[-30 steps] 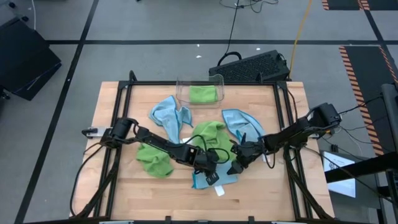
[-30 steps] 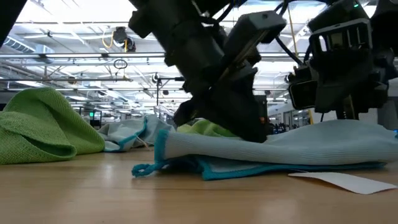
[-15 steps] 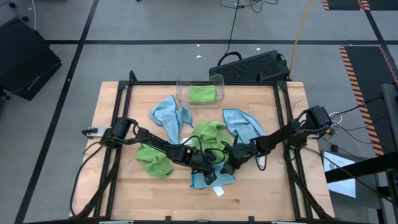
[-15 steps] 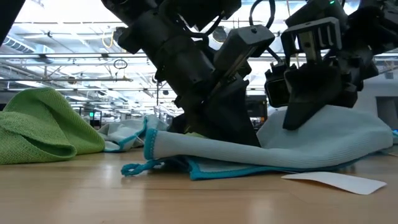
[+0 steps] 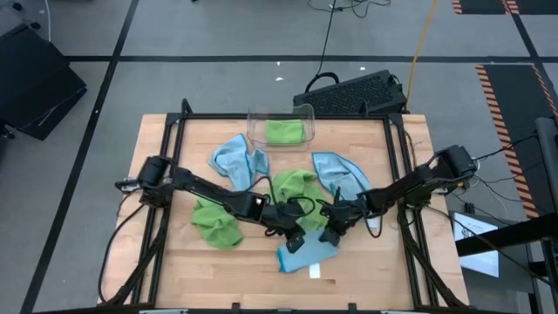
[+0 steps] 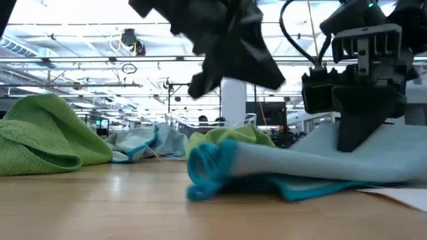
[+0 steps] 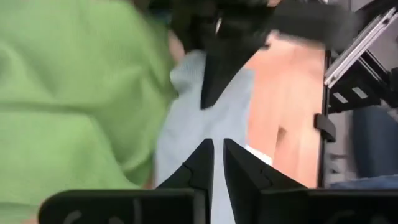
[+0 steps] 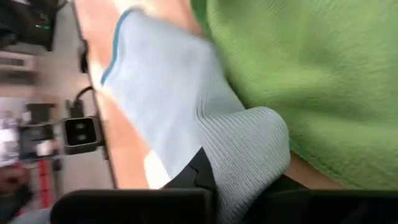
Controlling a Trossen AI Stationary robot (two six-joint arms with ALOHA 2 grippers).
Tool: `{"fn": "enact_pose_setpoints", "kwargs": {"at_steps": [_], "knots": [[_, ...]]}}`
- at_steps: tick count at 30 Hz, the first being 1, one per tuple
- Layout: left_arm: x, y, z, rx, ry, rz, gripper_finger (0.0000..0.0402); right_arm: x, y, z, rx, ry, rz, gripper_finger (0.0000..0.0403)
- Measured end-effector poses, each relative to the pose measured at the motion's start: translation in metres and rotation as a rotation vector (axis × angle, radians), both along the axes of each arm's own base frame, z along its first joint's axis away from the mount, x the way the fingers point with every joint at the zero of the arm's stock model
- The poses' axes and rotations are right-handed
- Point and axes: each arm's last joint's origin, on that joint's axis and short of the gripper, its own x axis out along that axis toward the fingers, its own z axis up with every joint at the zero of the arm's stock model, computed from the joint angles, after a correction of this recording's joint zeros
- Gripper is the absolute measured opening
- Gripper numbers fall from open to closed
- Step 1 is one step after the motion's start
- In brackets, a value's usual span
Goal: Fold microfiber towels
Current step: Put the bottom folded blue microfiber cloth into the transparent bin
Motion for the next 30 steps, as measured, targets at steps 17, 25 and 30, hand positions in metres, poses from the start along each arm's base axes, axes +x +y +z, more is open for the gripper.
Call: {"fn": "enact_pose_setpoints", "kwargs": {"at_steps": [17, 25, 30], "knots": [[-0.001, 0.021, 0.034, 0.198, -0.158, -0.004, 0.0274, -0.025, -0.009, 0.069, -0.108, -0.277, 0.12, 0.0012], [-0.003, 0.043, 0.049, 0.088, -0.167, 0.144, 0.0315, -0.04, -0.022, 0.097, -0.062, -0.374, 0.052, 0.0011], [-0.01, 0.059, 0.071, 0.074, -0.22, 0.206, 0.0293, -0.047, -0.033, 0.113, -0.035, -0.444, -0.004, 0.0011]]}}
